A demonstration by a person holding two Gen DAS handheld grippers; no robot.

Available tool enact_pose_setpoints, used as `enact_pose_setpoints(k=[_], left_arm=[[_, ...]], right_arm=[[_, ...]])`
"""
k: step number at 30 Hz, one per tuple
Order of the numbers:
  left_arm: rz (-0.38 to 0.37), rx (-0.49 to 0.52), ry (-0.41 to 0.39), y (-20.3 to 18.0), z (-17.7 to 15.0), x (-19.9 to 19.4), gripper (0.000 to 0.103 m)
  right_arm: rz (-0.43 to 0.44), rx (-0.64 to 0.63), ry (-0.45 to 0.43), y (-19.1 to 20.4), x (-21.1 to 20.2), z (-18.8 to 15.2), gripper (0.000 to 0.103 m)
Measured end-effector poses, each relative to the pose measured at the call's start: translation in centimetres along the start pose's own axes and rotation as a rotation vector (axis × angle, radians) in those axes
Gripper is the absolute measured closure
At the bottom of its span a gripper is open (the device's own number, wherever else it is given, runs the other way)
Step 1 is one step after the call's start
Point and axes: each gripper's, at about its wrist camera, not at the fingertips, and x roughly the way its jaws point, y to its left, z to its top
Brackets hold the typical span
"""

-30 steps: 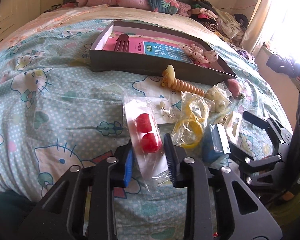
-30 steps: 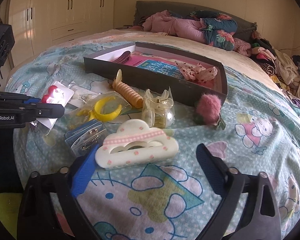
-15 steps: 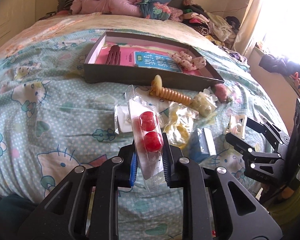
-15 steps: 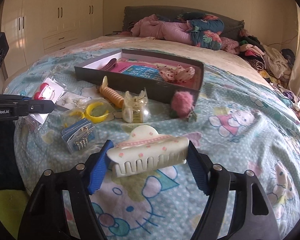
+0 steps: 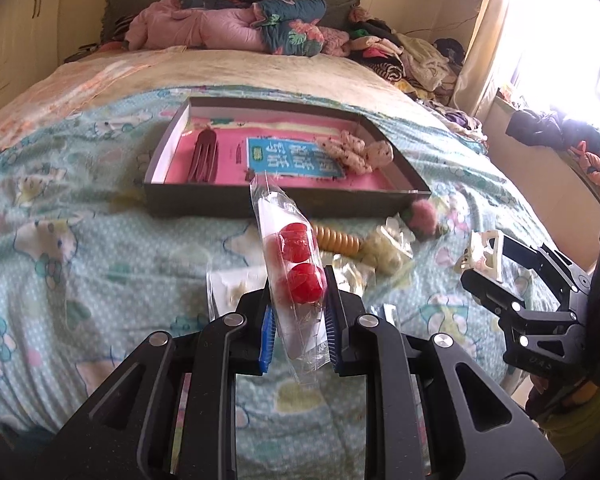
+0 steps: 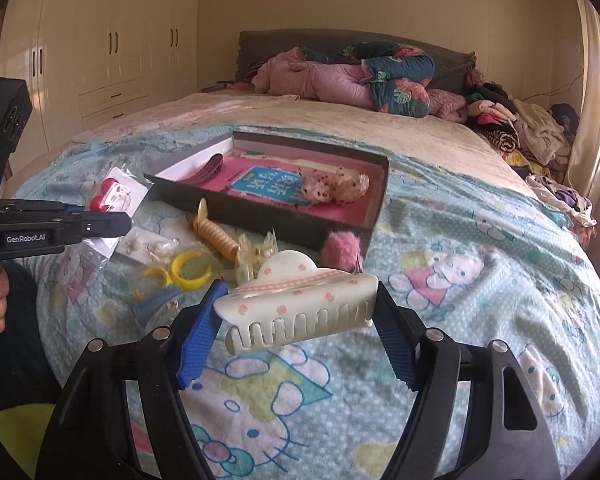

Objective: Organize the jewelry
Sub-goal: 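Carry the red-bead bag and white cloud clip into the tray while both tools release them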

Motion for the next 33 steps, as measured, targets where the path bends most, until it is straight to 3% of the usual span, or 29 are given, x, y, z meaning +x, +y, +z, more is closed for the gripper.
enact_pose_setpoints(k=[12, 33], left_arm=[[0.01, 0.022, -0.038, 1.0, 3.8, 0.7, 0.089], [0.029, 0.075, -0.061, 1.0, 9.3, 3.9, 0.089]], right_arm=[[0.006, -0.015, -0.051, 1.1, 0.7, 3.9, 0.033], [-0.027, -0.005, -0.119, -0.4, 2.7, 8.3, 0.033]])
